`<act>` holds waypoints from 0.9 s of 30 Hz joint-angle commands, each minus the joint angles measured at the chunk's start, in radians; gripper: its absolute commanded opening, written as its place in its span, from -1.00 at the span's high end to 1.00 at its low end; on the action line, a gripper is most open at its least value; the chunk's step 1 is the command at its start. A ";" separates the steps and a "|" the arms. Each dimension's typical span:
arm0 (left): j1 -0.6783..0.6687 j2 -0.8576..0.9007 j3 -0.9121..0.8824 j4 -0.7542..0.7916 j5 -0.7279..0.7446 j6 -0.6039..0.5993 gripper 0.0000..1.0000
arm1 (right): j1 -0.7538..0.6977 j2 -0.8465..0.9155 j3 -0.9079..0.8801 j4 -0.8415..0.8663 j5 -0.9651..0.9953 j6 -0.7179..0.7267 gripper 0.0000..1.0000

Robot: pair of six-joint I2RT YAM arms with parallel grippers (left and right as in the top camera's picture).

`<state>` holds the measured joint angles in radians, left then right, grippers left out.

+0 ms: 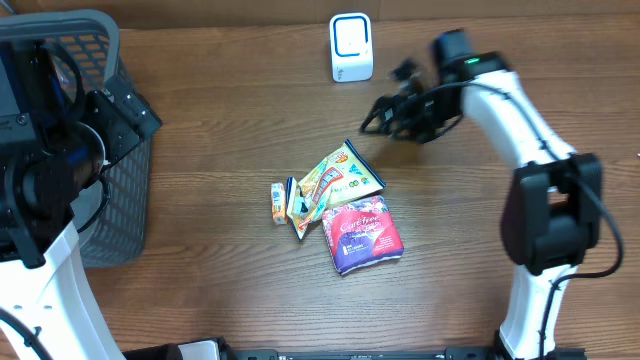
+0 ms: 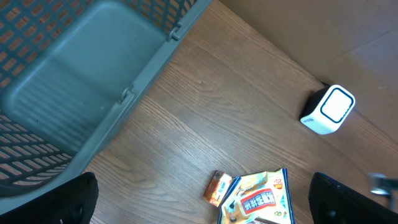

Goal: Scan the item barcode
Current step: 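Reach the right gripper down to the yellow snack packet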

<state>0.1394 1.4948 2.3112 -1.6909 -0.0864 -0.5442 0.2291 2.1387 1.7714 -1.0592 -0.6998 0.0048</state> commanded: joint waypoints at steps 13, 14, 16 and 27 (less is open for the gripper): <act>0.005 0.004 0.008 0.002 0.002 0.016 -0.99 | 0.343 -0.034 -0.065 0.050 0.371 0.389 0.68; 0.005 0.004 0.008 0.002 0.002 0.016 -0.99 | 0.352 -0.034 -0.084 0.052 0.371 0.389 0.69; 0.005 0.004 0.008 0.002 0.002 0.016 -1.00 | 0.360 -0.034 -0.121 0.065 0.371 0.397 0.70; 0.005 0.004 0.008 0.002 0.002 0.016 -1.00 | 0.294 -0.041 -0.289 0.130 0.504 0.492 0.91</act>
<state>0.1394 1.4948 2.3112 -1.6909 -0.0864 -0.5442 0.5682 2.0876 1.4967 -0.9005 -0.3264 0.4721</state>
